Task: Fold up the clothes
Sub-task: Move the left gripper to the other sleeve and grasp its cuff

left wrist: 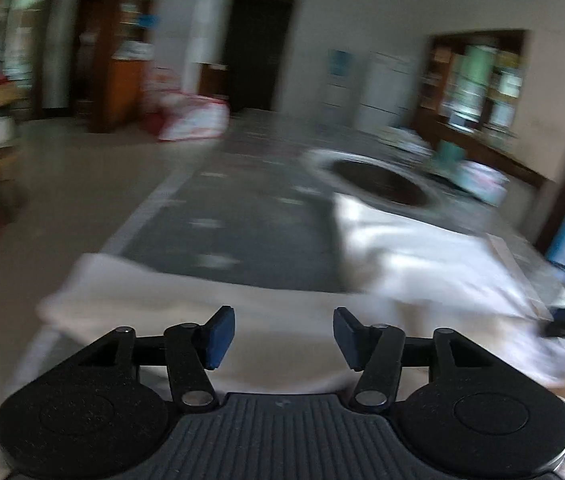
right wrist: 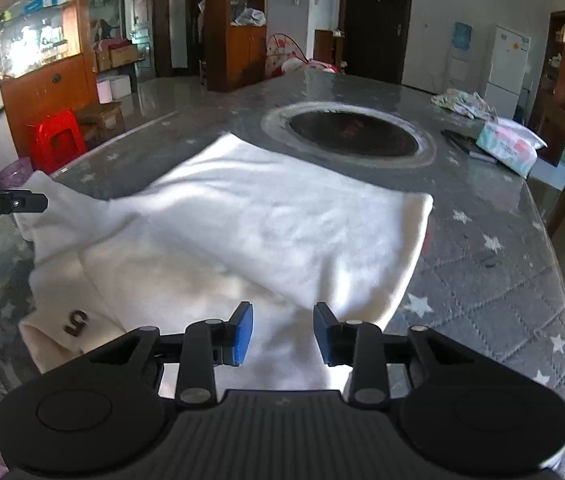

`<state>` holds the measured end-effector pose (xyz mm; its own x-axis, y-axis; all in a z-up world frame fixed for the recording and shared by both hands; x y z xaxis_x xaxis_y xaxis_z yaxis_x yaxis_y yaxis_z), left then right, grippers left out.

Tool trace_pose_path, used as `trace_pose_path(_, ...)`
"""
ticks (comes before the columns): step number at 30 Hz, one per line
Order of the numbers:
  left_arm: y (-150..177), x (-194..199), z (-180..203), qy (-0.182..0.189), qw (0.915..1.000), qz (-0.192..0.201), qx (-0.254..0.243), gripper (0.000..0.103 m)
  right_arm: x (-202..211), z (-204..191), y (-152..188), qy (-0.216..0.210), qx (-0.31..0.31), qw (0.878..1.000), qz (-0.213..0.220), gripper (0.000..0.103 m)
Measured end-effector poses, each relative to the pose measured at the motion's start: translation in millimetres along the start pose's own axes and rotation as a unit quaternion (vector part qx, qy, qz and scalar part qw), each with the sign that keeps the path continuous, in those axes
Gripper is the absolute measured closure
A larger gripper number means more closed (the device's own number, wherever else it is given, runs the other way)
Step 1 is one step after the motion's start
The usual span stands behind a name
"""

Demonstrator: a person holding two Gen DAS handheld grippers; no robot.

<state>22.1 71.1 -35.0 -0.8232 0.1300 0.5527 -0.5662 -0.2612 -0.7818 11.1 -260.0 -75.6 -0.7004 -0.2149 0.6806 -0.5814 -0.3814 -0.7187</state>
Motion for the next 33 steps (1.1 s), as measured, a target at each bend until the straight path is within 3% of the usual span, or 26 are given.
trace_pose_path(2, -4, 0, -24, -0.037, 0.9991, 0.009, 0.018, 0.039, 2, -5, -3, -0.004, 0.004, 1.0, 0.004, 0.063)
trace_pose_path(5, -10, 2, -58, -0.09, 0.9945, 0.023, 0.049, 0.037, 2, -12, -5, -0.01, 0.01, 1.0, 0.005, 0.063)
trace_pose_path(11, -13, 2, -102, -0.144, 0.9836, 0.031, 0.105, 0.034, 4, -22, -10, -0.018, 0.014, 1.0, 0.01, 0.059)
trace_pose_path(14, -11, -1, -109, -0.143, 0.9831, 0.028, 0.111, 0.038, 5, -24, -11, -0.018, 0.012, 1.0, 0.012, 0.059)
trace_pose_path(15, -11, -2, -110, -0.141, 0.9833, 0.027, 0.111, 0.046, 5, -24, -11, -0.018, 0.012, 1.0, 0.013, 0.059)
trace_pose_path(19, -11, -4, -112, -0.144, 0.983, 0.035, 0.109, 0.061, 7, -26, -10, -0.019, 0.009, 1.0, 0.015, 0.059)
trace_pose_path(21, -13, -3, -113, -0.145, 0.9822, 0.039, 0.112, 0.077, 7, -26, -9, -0.018, 0.007, 1.0, 0.015, 0.059)
trace_pose_path(23, -15, -3, -113, -0.146, 0.9816, 0.042, 0.116, 0.086, 7, -26, -9, -0.018, 0.003, 1.0, 0.015, 0.059)
trace_pose_path(27, -19, 1, -109, -0.139, 0.9818, 0.046, 0.121, 0.093, 8, -26, -8, -0.019, -0.001, 1.0, 0.018, 0.059)
trace_pose_path(33, -27, 6, -89, -0.104, 0.9855, 0.049, 0.124, 0.094, 10, -26, -8, -0.019, -0.005, 1.0, 0.022, 0.059)
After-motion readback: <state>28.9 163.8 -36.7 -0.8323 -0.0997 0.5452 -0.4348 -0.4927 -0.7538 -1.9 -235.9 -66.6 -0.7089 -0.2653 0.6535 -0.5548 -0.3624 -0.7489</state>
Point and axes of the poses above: each gripper's, at about its wrist camera, not at the fingertips, and x roughly against the way its jaws point, z to its right, y to its underside, the point moved 9 cm from there along -x, roughly the way its jaws point, and after that the axes turned 9 degrees about x, right-handed, at the moved point
